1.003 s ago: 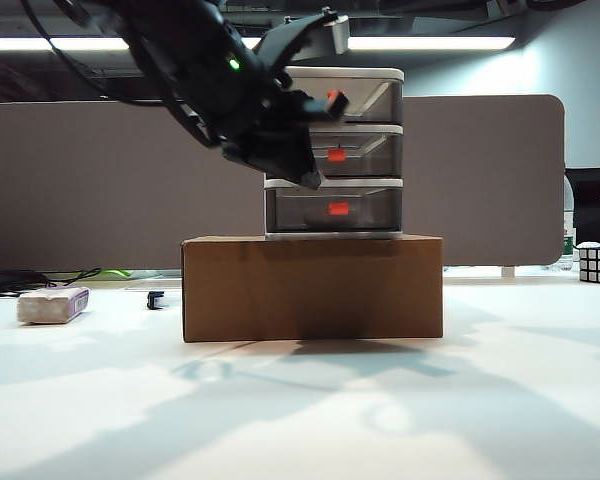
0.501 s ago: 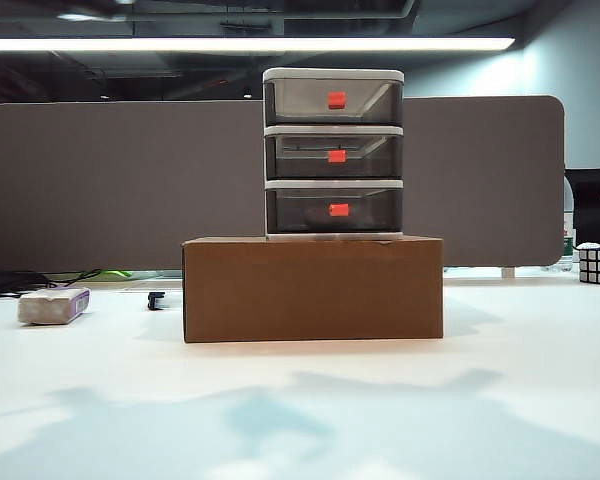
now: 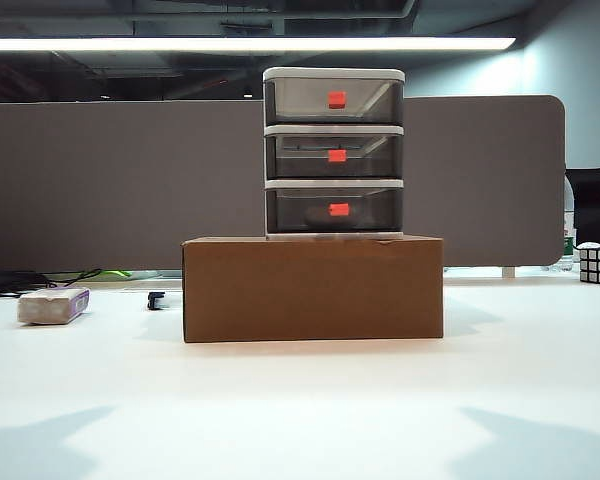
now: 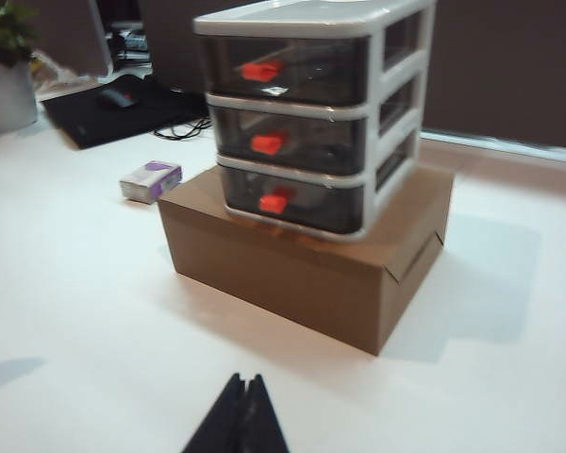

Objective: Open the third layer of the drawer on the table, pick up the earphone case on the table and put it in, and finally close the drawer.

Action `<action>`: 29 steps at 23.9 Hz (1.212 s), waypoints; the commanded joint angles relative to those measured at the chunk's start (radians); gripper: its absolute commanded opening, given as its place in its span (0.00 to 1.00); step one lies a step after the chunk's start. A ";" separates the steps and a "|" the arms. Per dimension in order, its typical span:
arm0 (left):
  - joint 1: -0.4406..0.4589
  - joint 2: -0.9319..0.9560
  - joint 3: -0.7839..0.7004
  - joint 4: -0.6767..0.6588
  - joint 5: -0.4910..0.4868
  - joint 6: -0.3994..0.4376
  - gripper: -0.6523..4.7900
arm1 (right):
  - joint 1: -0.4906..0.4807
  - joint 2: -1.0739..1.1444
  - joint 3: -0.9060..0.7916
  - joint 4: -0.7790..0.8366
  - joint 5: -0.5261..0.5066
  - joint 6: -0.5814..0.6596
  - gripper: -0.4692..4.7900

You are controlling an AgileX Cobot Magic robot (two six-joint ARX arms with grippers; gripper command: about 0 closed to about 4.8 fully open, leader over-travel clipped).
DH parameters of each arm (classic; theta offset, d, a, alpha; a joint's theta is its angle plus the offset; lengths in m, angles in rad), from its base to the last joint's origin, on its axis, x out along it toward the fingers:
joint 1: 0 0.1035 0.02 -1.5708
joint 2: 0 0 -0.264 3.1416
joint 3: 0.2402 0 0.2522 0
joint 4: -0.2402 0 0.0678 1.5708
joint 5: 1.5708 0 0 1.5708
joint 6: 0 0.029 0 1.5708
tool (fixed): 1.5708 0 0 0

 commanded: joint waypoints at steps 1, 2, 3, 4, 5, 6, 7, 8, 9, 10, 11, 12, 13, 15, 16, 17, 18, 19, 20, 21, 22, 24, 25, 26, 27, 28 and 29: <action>0.001 0.001 -0.024 0.036 -0.001 -0.009 0.11 | 0.002 -0.031 -0.047 0.025 0.009 0.017 0.08; 0.001 0.001 -0.033 0.045 -0.005 -0.006 0.11 | -0.001 -0.029 -0.055 0.023 0.012 0.014 0.08; 0.001 0.001 -0.053 0.068 -0.013 -0.005 0.11 | 0.002 -0.028 -0.084 0.048 0.015 0.014 0.08; 0.001 0.001 -0.063 0.087 -0.023 0.004 0.11 | 0.002 -0.030 -0.097 0.058 0.021 0.014 0.08; 0.002 0.001 -0.089 0.128 -0.024 0.013 0.11 | 0.002 -0.030 -0.124 0.084 0.028 0.014 0.08; 0.002 0.001 -0.101 0.147 -0.024 0.013 0.11 | 0.002 -0.030 -0.140 0.101 0.036 0.014 0.08; 0.002 0.001 -0.132 0.197 -0.025 0.013 0.11 | 0.000 -0.030 -0.175 0.143 0.056 0.014 0.08; 0.002 0.001 -0.146 0.219 -0.028 0.013 0.11 | 0.000 -0.030 -0.194 0.171 0.062 0.015 0.08; 0.002 0.001 -0.158 0.245 -0.033 0.013 0.11 | 0.000 -0.030 -0.215 0.196 0.072 0.016 0.08; 0.002 0.001 -0.162 0.259 -0.033 0.013 0.11 | 0.000 -0.030 -0.222 0.203 0.078 0.016 0.08; 0.003 0.001 -0.167 0.264 -0.044 0.028 0.11 | 0.000 -0.030 -0.230 0.206 0.093 0.014 0.08; 0.003 0.001 -0.173 0.268 -0.060 0.043 0.11 | 0.000 -0.030 -0.235 0.206 0.098 0.010 0.08; 0.003 0.001 -0.182 0.266 -0.074 0.050 0.11 | 0.000 -0.030 -0.246 0.210 0.118 0.009 0.08; 0.017 0.001 -0.182 0.259 -0.084 0.066 0.11 | -0.001 -0.030 -0.248 0.206 0.140 -0.001 0.08; 0.023 0.001 -0.182 0.259 -0.083 0.077 0.11 | -0.002 -0.030 -0.248 0.210 0.139 -0.013 0.08; 0.058 0.001 -0.182 0.256 -0.083 0.098 0.11 | -0.002 -0.030 -0.248 0.212 0.140 -0.034 0.08; 0.091 0.001 -0.182 0.254 -0.080 0.103 0.11 | -0.002 -0.030 -0.248 0.212 0.146 -0.047 0.08; 0.118 0.001 -0.182 0.254 -0.071 0.103 0.11 | -0.002 -0.030 -0.248 0.212 0.162 -0.047 0.08; 0.158 0.001 -0.182 0.253 -0.050 0.103 0.11 | -0.002 -0.030 -0.248 0.212 0.175 -0.048 0.08; 0.246 0.001 -0.182 0.253 0.015 0.103 0.11 | -0.008 -0.030 -0.248 0.212 0.192 -0.055 0.08; 0.290 0.001 -0.182 0.253 0.048 0.103 0.11 | -0.015 -0.030 -0.248 0.212 0.191 -0.062 0.08; 0.439 0.001 -0.182 0.253 0.180 0.098 0.11 | -0.050 -0.030 -0.248 0.210 0.186 -0.070 0.08; 0.549 0.001 -0.182 0.253 0.262 0.094 0.11 | -0.082 -0.030 -0.248 0.210 0.177 -0.072 0.08; 0.618 0.001 -0.182 0.253 0.309 0.085 0.11 | -0.109 -0.030 -0.248 0.210 0.175 -0.072 0.08; 0.662 0.001 -0.182 0.254 0.328 0.074 0.11 | -0.127 -0.030 -0.248 0.211 0.166 -0.072 0.08; 0.701 0.001 -0.182 0.254 0.346 0.072 0.11 | -0.145 -0.030 -0.248 0.213 0.148 -0.072 0.08; 0.752 0.001 -0.182 0.257 0.373 0.071 0.11 | -0.171 -0.030 -0.248 0.214 0.129 -0.072 0.08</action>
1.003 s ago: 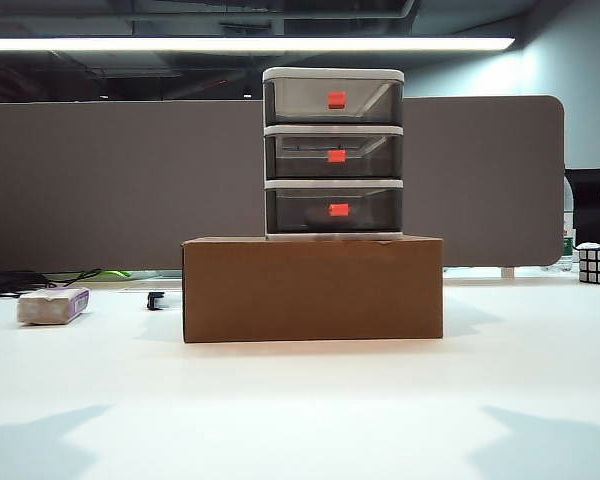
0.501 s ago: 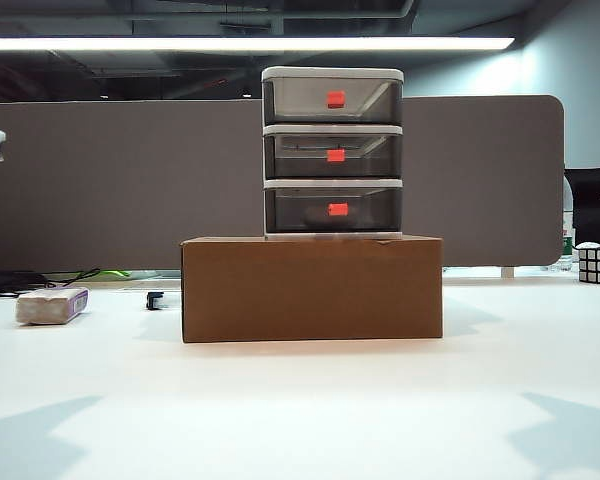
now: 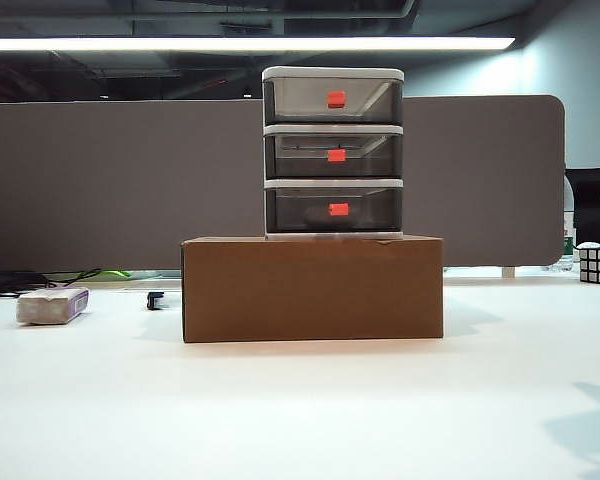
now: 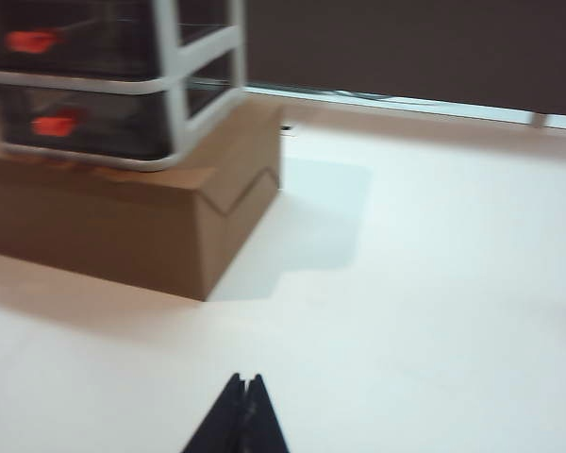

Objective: Open the third layer of the drawer on the table, pick up the earphone case on the table and put it in, and finally close the drawer.

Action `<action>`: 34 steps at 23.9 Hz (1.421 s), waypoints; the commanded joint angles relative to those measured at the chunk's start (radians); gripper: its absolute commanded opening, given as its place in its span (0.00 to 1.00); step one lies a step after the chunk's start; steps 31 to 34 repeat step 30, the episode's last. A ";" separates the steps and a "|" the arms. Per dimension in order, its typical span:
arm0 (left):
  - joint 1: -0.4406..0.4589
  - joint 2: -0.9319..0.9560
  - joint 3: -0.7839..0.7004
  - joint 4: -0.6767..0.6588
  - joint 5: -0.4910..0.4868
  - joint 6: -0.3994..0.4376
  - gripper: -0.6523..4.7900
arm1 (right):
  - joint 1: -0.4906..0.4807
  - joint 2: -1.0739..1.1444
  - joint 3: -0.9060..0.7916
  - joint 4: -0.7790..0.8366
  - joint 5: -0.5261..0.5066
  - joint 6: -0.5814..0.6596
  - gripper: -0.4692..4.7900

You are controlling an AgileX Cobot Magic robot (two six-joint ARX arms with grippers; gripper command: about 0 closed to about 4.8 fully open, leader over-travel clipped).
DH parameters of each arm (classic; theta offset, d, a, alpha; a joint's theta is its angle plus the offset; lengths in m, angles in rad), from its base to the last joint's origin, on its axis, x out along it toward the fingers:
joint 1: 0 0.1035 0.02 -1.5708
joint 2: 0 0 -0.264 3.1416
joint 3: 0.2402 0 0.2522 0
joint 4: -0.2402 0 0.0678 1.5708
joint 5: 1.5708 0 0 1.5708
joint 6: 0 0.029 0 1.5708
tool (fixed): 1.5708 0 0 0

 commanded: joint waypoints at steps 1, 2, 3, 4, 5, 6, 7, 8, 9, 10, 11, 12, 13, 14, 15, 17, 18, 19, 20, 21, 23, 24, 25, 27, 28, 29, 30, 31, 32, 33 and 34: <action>0.114 0.000 0.005 0.017 0.087 -0.013 0.11 | -0.056 -0.002 -0.006 0.021 -0.048 -0.004 0.08; 0.139 0.000 0.005 0.018 0.094 -0.013 0.11 | -0.072 -0.002 -0.006 0.024 -0.047 -0.004 0.08; 0.142 0.000 0.005 0.017 0.093 -0.013 0.11 | -0.076 -0.002 -0.006 0.029 -0.045 -0.004 0.08; 0.142 0.000 0.005 0.017 0.094 -0.024 0.11 | -0.083 -0.002 -0.006 0.049 -0.042 -0.003 0.08; 0.142 0.000 0.005 0.017 0.093 -0.033 0.11 | -0.084 -0.002 -0.006 0.065 -0.036 -0.003 0.08; 0.142 0.000 0.005 0.015 0.090 -0.038 0.11 | -0.084 -0.002 -0.006 0.093 -0.028 -0.003 0.08; 0.142 0.000 0.005 0.013 0.090 -0.038 0.11 | -0.084 -0.002 -0.006 0.101 -0.006 -0.003 0.08; 0.142 0.000 0.005 0.010 0.092 -0.040 0.11 | -0.084 -0.002 -0.006 0.111 0.053 0.000 0.08; 0.142 0.000 0.005 0.012 0.095 -0.043 0.11 | -0.084 -0.002 -0.006 0.114 0.100 0.000 0.08; 0.142 0.000 0.005 0.013 0.094 -0.051 0.11 | -0.084 -0.002 -0.006 0.118 0.132 0.001 0.08; 0.142 0.000 0.005 0.011 0.094 -0.053 0.11 | -0.084 -0.002 -0.006 0.119 0.144 0.001 0.08; 0.142 0.000 0.005 0.006 0.094 -0.053 0.11 | -0.084 -0.002 -0.006 0.117 0.142 0.001 0.08; 0.142 0.000 0.005 0.005 0.093 -0.053 0.11 | -0.083 -0.002 -0.006 0.117 0.140 0.003 0.08; 0.142 0.000 0.005 0.002 0.094 -0.053 0.11 | -0.082 -0.002 -0.006 0.118 0.135 0.015 0.08; 0.142 0.000 0.005 0.002 0.094 -0.053 0.11 | -0.082 -0.002 -0.006 0.117 0.135 0.023 0.08; 0.142 0.000 0.005 0.002 0.094 -0.053 0.11 | -0.082 -0.002 -0.006 0.113 0.135 0.026 0.08; 0.142 0.000 0.005 0.002 0.093 -0.053 0.11 | -0.082 -0.002 -0.006 0.108 0.135 0.026 0.08; 0.142 0.000 0.005 0.002 0.093 -0.053 0.11 | -0.082 -0.002 -0.006 0.108 0.136 0.026 0.08; 0.142 0.000 0.005 0.002 0.094 -0.053 0.11 | -0.082 -0.002 -0.006 0.109 0.136 0.026 0.08; 0.142 0.000 0.005 0.002 0.093 -0.053 0.11 | -0.082 -0.002 -0.006 0.109 0.136 0.026 0.08; 0.142 0.000 0.005 0.002 0.094 -0.053 0.11 | -0.082 -0.002 -0.006 0.109 0.136 0.026 0.08; 0.142 0.000 0.005 0.002 0.093 -0.053 0.11 | -0.082 -0.002 -0.006 0.109 0.136 0.026 0.08; 0.142 0.000 0.005 0.002 0.093 -0.053 0.11 | -0.082 -0.002 -0.006 0.109 0.136 0.026 0.08; 0.142 0.000 0.005 0.002 0.093 -0.053 0.11 | -0.082 -0.002 -0.006 0.109 0.136 0.026 0.08; 0.142 0.000 0.005 0.002 0.093 -0.053 0.11 | -0.082 -0.002 -0.006 0.109 0.136 0.026 0.08; 0.142 0.000 0.005 0.002 0.094 -0.053 0.11 | -0.082 -0.002 -0.006 0.109 0.136 0.026 0.08; 0.142 0.000 0.005 0.002 0.094 -0.053 0.11 | -0.082 -0.002 -0.006 0.109 0.136 0.026 0.08; 0.142 0.000 0.005 0.002 0.094 -0.053 0.11 | -0.082 -0.002 -0.006 0.109 0.136 0.026 0.08; 0.142 0.000 0.005 0.002 0.094 -0.053 0.11 | -0.082 -0.002 -0.006 0.109 0.136 0.026 0.08; 0.142 0.000 0.005 0.002 0.094 -0.053 0.11 | -0.082 -0.002 -0.006 0.109 0.136 0.026 0.08; 0.142 0.000 0.005 0.002 0.094 -0.053 0.11 | -0.082 -0.002 -0.006 0.109 0.136 0.026 0.08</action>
